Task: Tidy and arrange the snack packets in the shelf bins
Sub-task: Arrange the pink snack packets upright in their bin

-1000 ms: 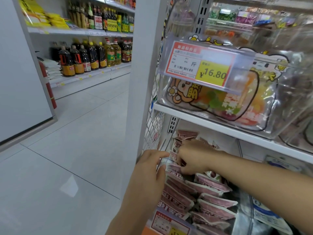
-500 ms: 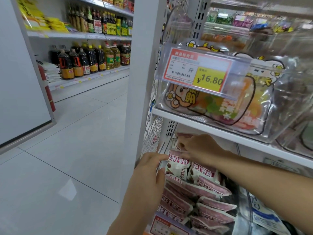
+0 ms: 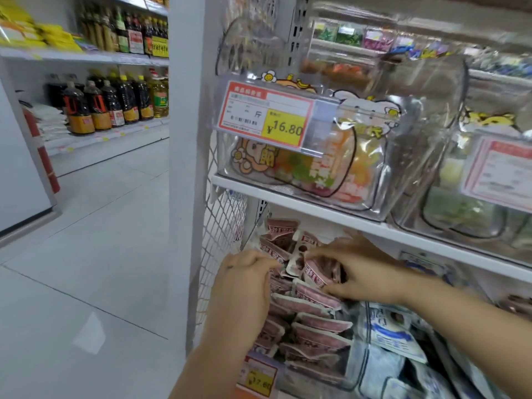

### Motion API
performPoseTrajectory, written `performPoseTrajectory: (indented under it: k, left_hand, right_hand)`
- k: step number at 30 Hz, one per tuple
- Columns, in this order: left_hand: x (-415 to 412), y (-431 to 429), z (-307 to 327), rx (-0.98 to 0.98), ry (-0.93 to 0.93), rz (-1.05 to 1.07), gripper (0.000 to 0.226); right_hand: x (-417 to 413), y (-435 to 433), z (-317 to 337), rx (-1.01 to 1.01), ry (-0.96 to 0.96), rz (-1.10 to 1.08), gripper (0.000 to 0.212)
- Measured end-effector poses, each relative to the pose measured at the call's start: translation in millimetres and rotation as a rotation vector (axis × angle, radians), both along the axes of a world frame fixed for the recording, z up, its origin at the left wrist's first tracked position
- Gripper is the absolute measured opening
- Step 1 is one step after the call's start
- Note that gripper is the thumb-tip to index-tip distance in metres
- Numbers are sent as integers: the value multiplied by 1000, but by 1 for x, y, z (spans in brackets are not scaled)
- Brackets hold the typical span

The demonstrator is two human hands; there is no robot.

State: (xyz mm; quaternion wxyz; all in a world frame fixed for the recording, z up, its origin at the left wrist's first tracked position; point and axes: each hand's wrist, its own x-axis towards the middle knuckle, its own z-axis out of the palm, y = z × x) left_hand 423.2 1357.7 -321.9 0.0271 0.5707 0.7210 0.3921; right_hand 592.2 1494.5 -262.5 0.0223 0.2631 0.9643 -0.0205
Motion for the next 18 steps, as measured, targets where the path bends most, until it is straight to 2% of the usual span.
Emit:
performPoseTrajectory:
  k: [2,5,9,12,15,16,18]
  left_hand:
    - [4,1,2,6,0,-1,32]
    - [9,1,6,46,1,-17,30]
    - [15,-3,12,91,-70,-103,32]
    - [18,-7,17,106,-125,-140,30]
    - [23,-14,22,146,-179,-173,28]
    - [26,-17,24,152,-209,-195,27]
    - [34,-26,29,146,-268,-263,27]
  right_hand:
    - [10,-5,1,-110,28,-4,62]
    - [22,-10,8,-224,16,-68,60]
    - [27,-6,11,3,-71,-109,28]
    - [38,-10,11,132,-21,-19,31]
    - [60,-35,20,270,206,53,50]
    - [65,-47,25,347,289,72,45]
    - [70,-66,33,508,390,135,15]
